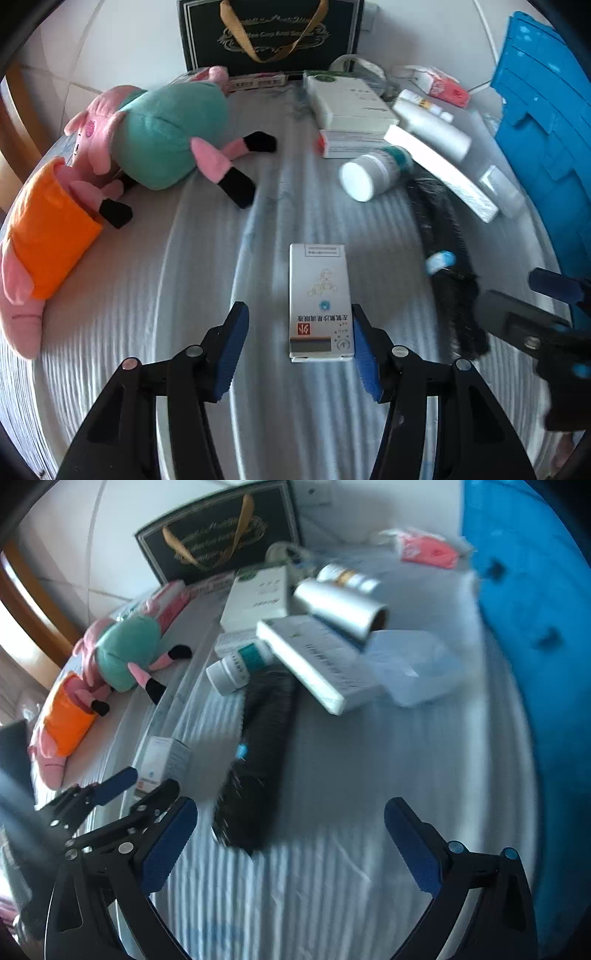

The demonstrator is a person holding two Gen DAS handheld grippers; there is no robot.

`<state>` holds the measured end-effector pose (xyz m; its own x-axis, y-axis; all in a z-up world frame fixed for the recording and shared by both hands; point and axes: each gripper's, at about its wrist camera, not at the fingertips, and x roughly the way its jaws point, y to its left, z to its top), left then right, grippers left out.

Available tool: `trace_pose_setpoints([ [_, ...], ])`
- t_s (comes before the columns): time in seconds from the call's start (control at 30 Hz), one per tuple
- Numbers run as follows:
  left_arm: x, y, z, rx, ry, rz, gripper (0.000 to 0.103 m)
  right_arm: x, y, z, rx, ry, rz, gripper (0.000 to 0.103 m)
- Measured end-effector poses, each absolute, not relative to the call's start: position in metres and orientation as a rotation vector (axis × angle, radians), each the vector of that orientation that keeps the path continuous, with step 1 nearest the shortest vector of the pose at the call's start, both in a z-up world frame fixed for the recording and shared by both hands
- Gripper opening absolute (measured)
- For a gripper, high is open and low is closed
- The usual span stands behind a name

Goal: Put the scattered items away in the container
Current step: 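Grasp the white medicine box with the left tool while the right tool grasps the black tube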

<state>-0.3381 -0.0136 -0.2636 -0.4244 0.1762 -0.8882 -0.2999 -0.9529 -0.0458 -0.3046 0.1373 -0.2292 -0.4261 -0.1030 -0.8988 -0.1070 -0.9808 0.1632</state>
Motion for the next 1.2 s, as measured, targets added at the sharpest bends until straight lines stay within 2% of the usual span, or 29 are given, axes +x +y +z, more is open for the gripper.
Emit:
trace_pose_setpoints([
  [0.23, -0.343, -0.012, -0.269, -1.451, 0.228, 2.441, 0.054, -0.346, 0.118, -0.268, -1.768, 0.248, 2.552, 0.103],
  [0.53, -0.344, -0.010, -0.271, -1.434, 0.219, 2.460, 0.058, -0.336, 0.116, -0.274, -1.596, 0.247, 2.594, 0.103],
  [0.63, -0.350, -0.014, -0.273, -1.479, 0.203, 2.467, 0.076, -0.333, 0.116, -0.274, -1.563, 0.246, 2.620, 0.103],
  [0.67, -0.352, -0.016, -0.273, -1.489, 0.177, 2.457, 0.077, -0.335, 0.119, -0.274, -1.579, 0.243, 2.617, 0.103],
  [0.7, -0.353, -0.016, -0.273, -1.494, 0.178, 2.446, 0.077, -0.336, 0.121, -0.272, -1.615, 0.245, 2.588, 0.099],
  [0.73, -0.352, -0.014, -0.273, -1.495, 0.204, 2.441, 0.077, -0.337, 0.122, -0.269, -1.618, 0.256, 2.578, 0.086],
  [0.77, -0.351, -0.013, -0.273, -1.486, 0.210, 2.446, 0.077, -0.334, 0.123, -0.264, -1.588, 0.265, 2.589, 0.078],
  [0.8, -0.351, -0.013, -0.274, -1.479, 0.202, 2.453, 0.077, -0.333, 0.123, -0.260, -1.574, 0.257, 2.598, 0.077],
  [0.83, -0.350, -0.013, -0.274, -1.474, 0.198, 2.459, 0.076, -0.333, 0.122, -0.258, -1.571, 0.243, 2.612, 0.075],
  [0.9, -0.348, -0.013, -0.273, -1.460, 0.193, 2.467, 0.063, -0.337, 0.117, -0.259, -1.598, 0.236, 2.626, 0.065],
  [0.93, -0.346, -0.009, -0.271, -1.448, 0.208, 2.452, 0.050, -0.338, 0.115, -0.261, -1.617, 0.237, 2.627, 0.062],
  [0.97, -0.343, -0.006, -0.270, -1.440, 0.223, 2.436, 0.034, -0.338, 0.111, -0.262, -1.613, 0.206, 2.639, 0.058],
  [1.0, -0.341, -0.003, -0.269, -1.434, 0.242, 2.429, 0.031, -0.339, 0.109, -0.262, -1.624, 0.195, 2.654, 0.055],
  [1.07, -0.336, 0.002, -0.267, -1.423, 0.304, 2.443, 0.031, -0.340, 0.103, -0.262, -1.646, 0.131, 2.666, 0.040],
  [1.1, -0.334, 0.002, -0.265, -1.412, 0.312, 2.450, 0.031, -0.339, 0.100, -0.262, -1.654, 0.068, 2.676, 0.040],
  [1.2, -0.326, -0.004, -0.252, -1.383, 0.308, 2.489, 0.031, -0.331, 0.102, -0.261, -1.686, 0.097, 2.693, 0.035],
])
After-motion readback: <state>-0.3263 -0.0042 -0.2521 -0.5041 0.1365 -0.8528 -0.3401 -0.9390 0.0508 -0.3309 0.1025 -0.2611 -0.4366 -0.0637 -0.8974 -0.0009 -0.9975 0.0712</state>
